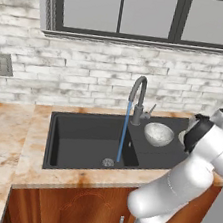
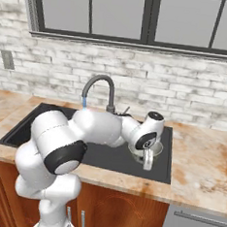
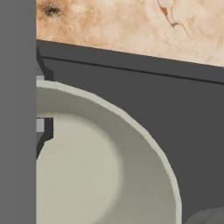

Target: Rinse each bowl for a few seconds and place them down in the sink or on the counter.

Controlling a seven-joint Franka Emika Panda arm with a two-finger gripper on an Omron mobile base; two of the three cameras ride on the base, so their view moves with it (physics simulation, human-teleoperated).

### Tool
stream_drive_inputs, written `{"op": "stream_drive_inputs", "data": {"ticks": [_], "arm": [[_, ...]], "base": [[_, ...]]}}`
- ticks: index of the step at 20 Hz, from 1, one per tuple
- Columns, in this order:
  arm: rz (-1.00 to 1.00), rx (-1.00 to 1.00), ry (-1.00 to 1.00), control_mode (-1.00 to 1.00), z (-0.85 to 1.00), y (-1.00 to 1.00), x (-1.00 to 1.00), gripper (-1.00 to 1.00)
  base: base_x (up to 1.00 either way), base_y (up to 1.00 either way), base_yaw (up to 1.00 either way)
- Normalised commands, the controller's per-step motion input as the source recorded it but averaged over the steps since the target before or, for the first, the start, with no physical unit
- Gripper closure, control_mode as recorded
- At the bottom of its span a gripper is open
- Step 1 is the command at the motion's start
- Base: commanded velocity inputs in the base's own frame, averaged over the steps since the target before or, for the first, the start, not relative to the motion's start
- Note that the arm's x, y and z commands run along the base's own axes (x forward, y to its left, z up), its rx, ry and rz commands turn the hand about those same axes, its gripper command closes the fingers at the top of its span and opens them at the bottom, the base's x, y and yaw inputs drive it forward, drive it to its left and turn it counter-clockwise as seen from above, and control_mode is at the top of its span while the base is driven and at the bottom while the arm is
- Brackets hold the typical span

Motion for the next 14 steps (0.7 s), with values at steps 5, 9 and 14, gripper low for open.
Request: {"op": "stream_drive_inputs", "data": {"ticks": [5, 9, 14], "arm": [[0.03, 0.03, 0.03, -1.0, -0.24, -0.09, 0.16, -1.0], [0.03, 0.02, 0.01, -1.0, -0.1, -0.08, 0.16, -1.0], [0.03, 0.02, 0.0, -1.0, 0.0, -0.11, 0.1, -1.0]], "base": [[0.0, 0.0, 0.0], [0.0, 0.0, 0.0], [0.0, 0.0, 0.0]]}}
